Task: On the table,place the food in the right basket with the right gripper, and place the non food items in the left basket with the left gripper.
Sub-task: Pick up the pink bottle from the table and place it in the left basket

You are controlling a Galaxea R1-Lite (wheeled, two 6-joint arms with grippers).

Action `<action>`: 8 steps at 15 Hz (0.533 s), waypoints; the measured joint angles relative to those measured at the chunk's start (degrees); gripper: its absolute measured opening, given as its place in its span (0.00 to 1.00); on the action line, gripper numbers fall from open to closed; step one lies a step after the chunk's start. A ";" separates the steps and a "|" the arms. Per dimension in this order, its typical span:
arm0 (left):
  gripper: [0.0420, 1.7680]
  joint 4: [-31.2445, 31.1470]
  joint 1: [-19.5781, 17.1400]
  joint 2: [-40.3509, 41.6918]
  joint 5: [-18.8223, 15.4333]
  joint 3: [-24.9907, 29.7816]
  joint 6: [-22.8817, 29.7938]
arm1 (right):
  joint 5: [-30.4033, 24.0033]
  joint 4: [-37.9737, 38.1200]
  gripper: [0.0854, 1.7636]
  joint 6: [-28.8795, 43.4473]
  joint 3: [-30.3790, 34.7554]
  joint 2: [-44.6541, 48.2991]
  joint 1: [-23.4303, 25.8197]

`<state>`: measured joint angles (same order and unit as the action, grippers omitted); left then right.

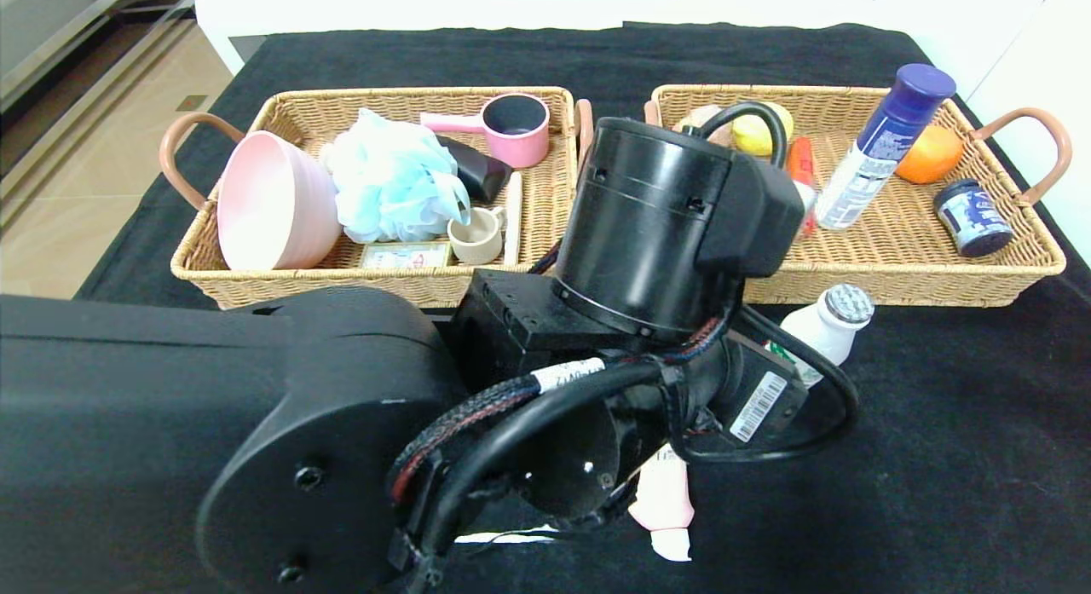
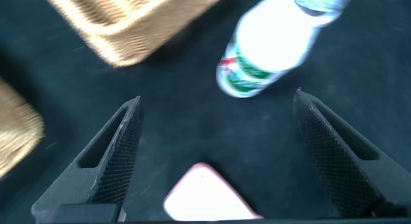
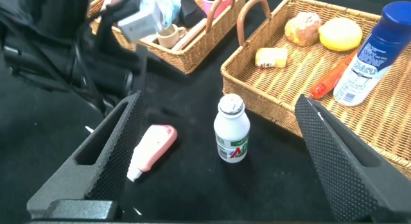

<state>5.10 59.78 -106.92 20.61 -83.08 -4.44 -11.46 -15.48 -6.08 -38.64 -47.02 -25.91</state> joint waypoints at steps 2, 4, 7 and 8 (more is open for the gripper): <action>0.95 -4.66 0.11 0.94 1.46 -0.30 1.96 | 0.02 0.22 0.97 0.00 0.06 -0.35 0.02; 0.96 -9.34 0.22 1.99 2.43 -0.90 6.11 | 0.09 0.27 0.97 -0.04 0.20 -0.90 0.11; 0.96 -17.99 0.24 2.93 5.62 -3.24 13.64 | 0.11 0.35 0.97 -0.11 0.33 -1.38 0.17; 0.96 -21.32 0.28 3.06 6.08 -4.52 16.70 | 0.11 0.39 0.97 -0.11 0.39 -1.49 0.16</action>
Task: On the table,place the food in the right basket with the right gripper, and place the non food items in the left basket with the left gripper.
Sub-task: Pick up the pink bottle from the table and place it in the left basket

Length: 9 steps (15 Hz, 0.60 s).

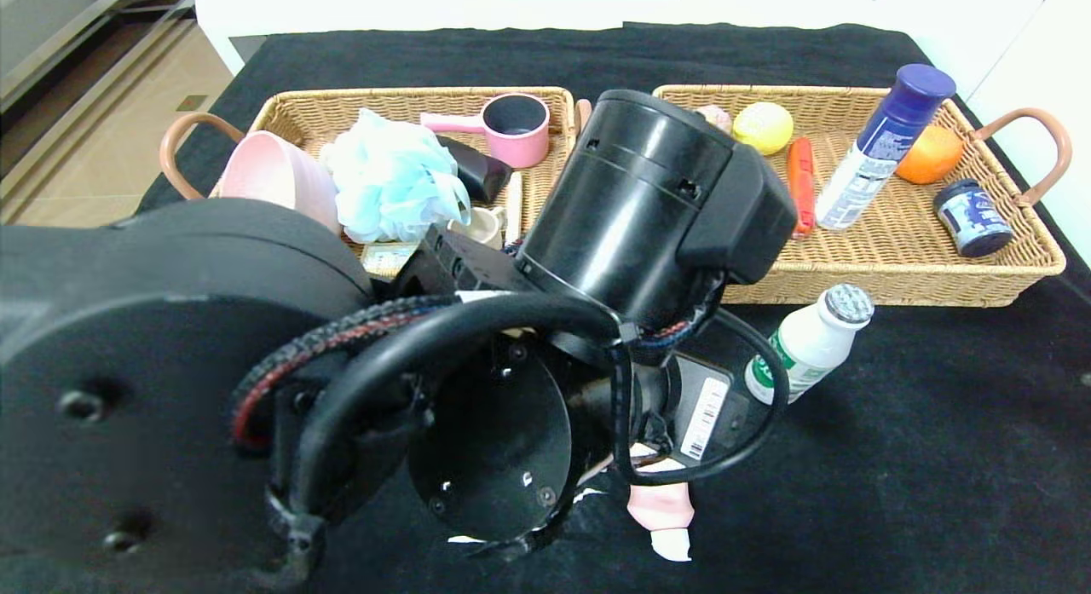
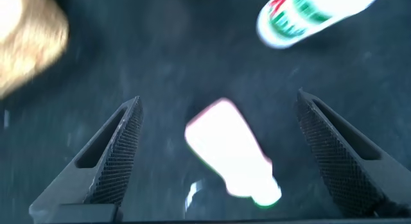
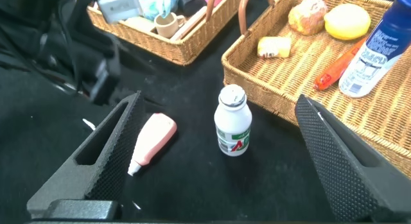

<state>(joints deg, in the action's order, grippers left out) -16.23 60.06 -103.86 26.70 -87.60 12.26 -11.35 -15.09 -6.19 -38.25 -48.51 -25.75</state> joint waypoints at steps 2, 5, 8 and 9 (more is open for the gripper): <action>0.96 -7.91 0.02 -0.24 0.41 -3.46 6.72 | 0.00 0.00 0.97 0.00 0.00 -0.15 -0.05; 0.96 -15.66 -0.28 -2.50 0.67 -8.13 12.40 | -0.02 -0.04 0.97 0.02 0.11 -0.26 -0.11; 0.97 -16.35 -0.12 -5.56 0.84 -9.29 13.67 | -0.09 -0.09 0.97 -0.02 0.41 -0.48 -0.13; 0.97 -16.35 -0.09 -6.55 1.61 -9.34 13.78 | -0.06 -0.17 0.97 -0.02 0.41 -0.50 -0.16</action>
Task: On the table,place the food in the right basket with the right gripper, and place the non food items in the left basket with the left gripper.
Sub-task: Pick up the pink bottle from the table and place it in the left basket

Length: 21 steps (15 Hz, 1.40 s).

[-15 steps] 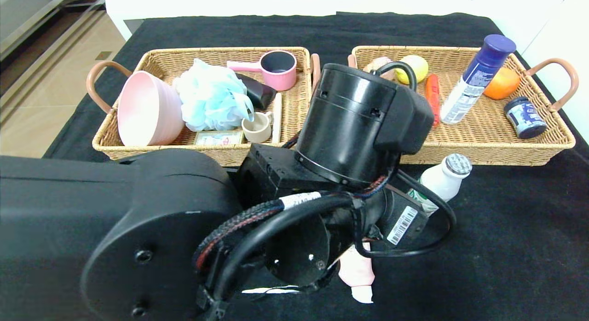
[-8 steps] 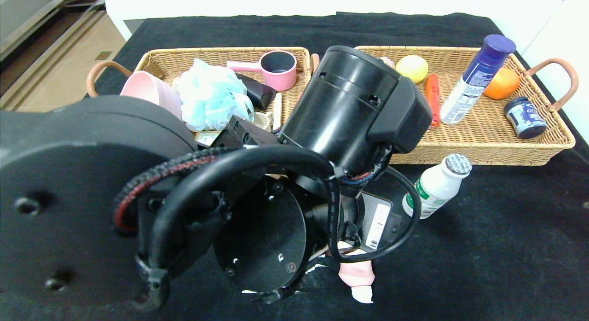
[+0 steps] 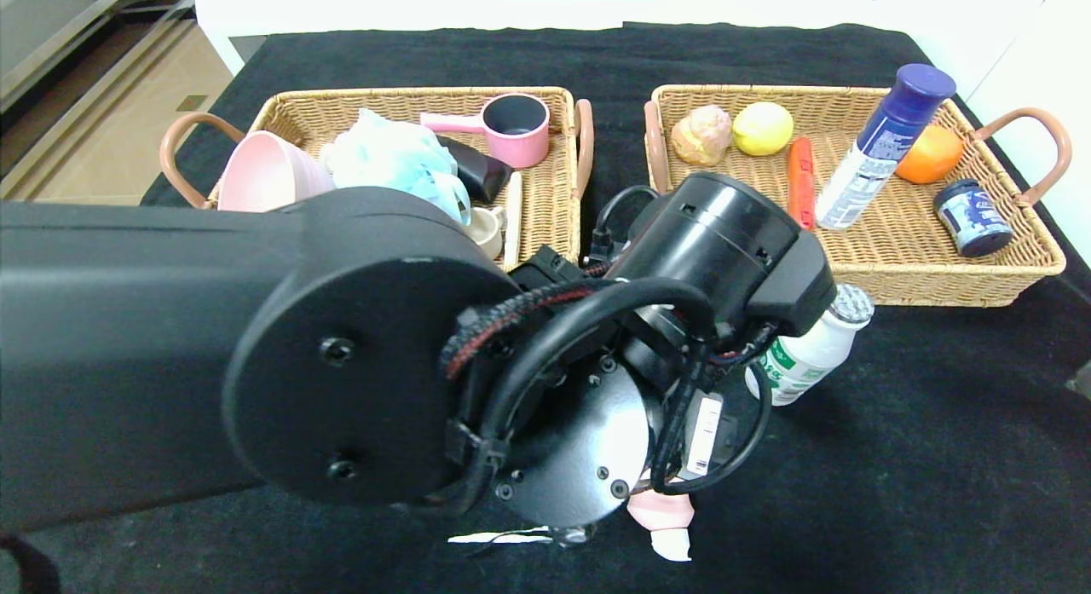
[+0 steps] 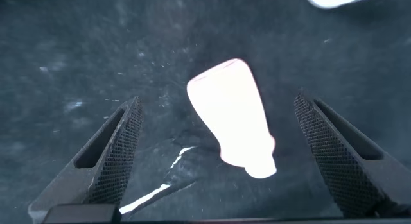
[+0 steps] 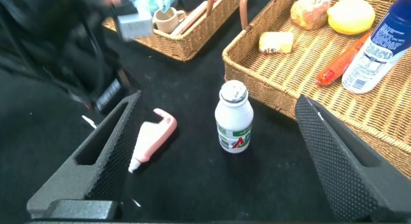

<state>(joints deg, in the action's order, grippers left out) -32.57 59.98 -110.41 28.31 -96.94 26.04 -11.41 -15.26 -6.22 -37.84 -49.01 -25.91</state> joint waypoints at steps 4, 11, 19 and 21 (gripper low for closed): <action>0.97 0.16 0.30 -3.10 2.01 -0.22 0.52 | -0.02 -0.09 0.97 -0.06 0.22 -0.11 -0.02; 0.97 0.30 1.56 -5.91 2.10 -1.55 0.85 | 0.15 -0.11 0.97 -0.12 0.80 -0.39 -1.44; 0.97 0.33 1.54 -7.86 2.40 -1.68 1.11 | 0.17 -0.20 0.97 -0.17 0.85 -0.41 -1.49; 0.97 0.33 1.54 -8.06 2.40 -1.68 1.19 | 0.20 -0.20 0.97 -0.15 0.80 -0.41 -1.49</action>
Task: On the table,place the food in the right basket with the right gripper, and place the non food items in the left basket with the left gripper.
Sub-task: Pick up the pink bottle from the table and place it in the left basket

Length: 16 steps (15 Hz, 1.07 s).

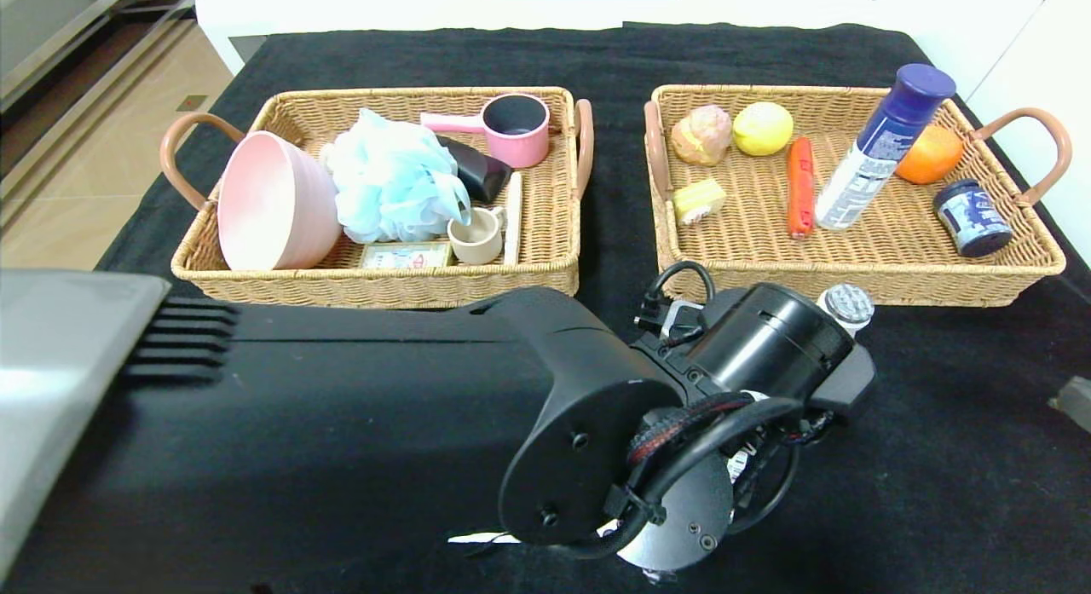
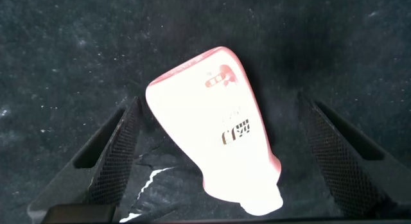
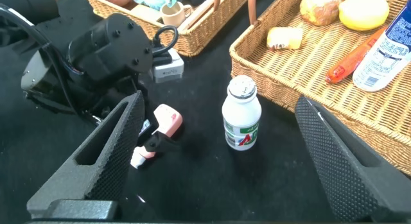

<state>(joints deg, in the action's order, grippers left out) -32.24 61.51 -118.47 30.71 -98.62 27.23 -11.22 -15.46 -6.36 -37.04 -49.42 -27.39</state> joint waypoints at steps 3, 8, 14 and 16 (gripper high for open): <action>0.90 -0.11 0.00 -0.24 0.00 0.00 0.30 | -0.05 0.02 0.97 0.02 0.00 0.00 0.00; 0.52 -0.06 0.02 -0.60 0.02 0.28 0.38 | 0.00 0.02 0.97 0.00 -0.04 0.04 0.00; 0.47 -0.20 0.02 -0.72 0.05 0.37 0.41 | -0.02 0.00 0.97 0.00 -0.06 0.09 0.00; 0.47 -0.26 0.02 -0.74 0.05 0.37 0.41 | -0.05 -0.02 0.97 0.00 -0.06 0.11 -0.02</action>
<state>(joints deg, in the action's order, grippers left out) -32.50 61.54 -119.21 30.76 -98.26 27.65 -11.26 -15.48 -6.36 -37.10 -49.31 -27.42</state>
